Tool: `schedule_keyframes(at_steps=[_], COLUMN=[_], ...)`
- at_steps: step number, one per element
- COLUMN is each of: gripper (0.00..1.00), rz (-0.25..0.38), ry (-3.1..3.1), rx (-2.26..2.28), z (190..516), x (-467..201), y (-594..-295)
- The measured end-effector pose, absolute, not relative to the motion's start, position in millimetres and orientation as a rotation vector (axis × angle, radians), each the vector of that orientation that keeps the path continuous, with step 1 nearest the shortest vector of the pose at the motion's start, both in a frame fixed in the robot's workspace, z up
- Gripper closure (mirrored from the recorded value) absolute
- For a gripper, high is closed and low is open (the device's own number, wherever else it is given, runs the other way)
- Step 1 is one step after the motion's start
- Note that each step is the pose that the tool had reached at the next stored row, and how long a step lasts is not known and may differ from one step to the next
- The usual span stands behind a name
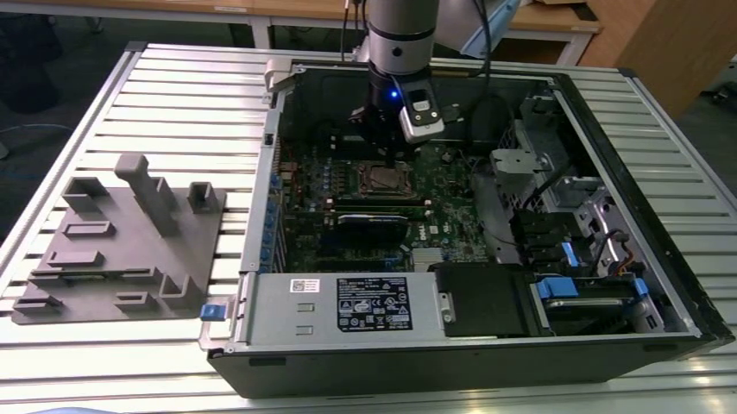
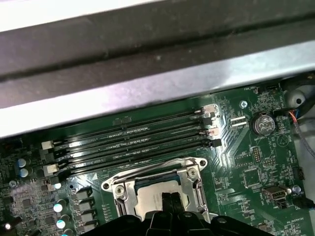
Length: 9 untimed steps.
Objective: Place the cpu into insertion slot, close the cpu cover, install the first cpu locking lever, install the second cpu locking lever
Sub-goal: 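Install the first cpu locking lever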
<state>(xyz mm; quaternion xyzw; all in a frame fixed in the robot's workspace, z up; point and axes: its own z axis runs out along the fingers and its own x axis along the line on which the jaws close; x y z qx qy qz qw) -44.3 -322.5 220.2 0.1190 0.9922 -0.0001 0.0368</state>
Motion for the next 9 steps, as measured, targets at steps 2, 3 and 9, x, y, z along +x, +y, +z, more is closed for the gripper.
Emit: schedule_keyframes(at_steps=[2, 3, 9], gripper=[0.89, 0.89, 0.89], rz=[-0.004, -0.007, -0.019], ry=[3.046, 3.046, 3.045], rx=[0.365, 0.365, 0.364], z=[220.0, 220.0, 219.4], x=[-44.2, -44.3, -44.4], y=[-322.6, -322.8, -324.2])
